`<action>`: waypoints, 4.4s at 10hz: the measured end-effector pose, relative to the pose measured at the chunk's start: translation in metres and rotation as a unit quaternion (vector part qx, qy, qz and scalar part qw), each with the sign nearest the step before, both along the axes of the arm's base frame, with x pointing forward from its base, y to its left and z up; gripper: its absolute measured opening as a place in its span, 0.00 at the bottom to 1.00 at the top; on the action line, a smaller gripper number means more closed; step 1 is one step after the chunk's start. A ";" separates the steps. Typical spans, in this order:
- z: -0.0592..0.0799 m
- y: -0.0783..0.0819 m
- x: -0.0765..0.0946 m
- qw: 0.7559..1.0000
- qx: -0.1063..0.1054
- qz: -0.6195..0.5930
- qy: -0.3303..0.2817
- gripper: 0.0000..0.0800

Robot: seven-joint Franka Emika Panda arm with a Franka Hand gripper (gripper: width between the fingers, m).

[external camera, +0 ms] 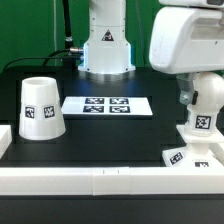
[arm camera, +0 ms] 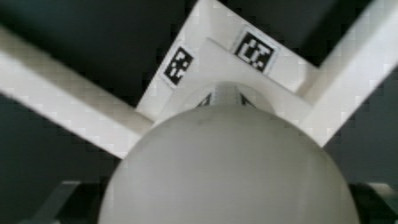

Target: Assemble lamp

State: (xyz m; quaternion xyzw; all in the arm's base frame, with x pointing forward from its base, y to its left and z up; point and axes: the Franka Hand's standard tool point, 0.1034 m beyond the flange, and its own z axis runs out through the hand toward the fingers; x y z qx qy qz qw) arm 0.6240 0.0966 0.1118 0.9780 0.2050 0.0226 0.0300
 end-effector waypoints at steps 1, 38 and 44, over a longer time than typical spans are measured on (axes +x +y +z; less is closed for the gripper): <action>0.000 -0.001 0.000 0.999 0.005 -0.041 -0.001 0.72; 0.047 -0.015 -0.031 0.716 0.126 -0.686 0.029 0.87; 0.052 -0.088 -0.058 0.867 0.127 -0.482 0.015 0.87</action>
Offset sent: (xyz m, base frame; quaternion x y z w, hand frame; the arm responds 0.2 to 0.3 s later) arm -0.0022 0.0052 -0.0008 0.0088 -0.0013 0.2287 0.9735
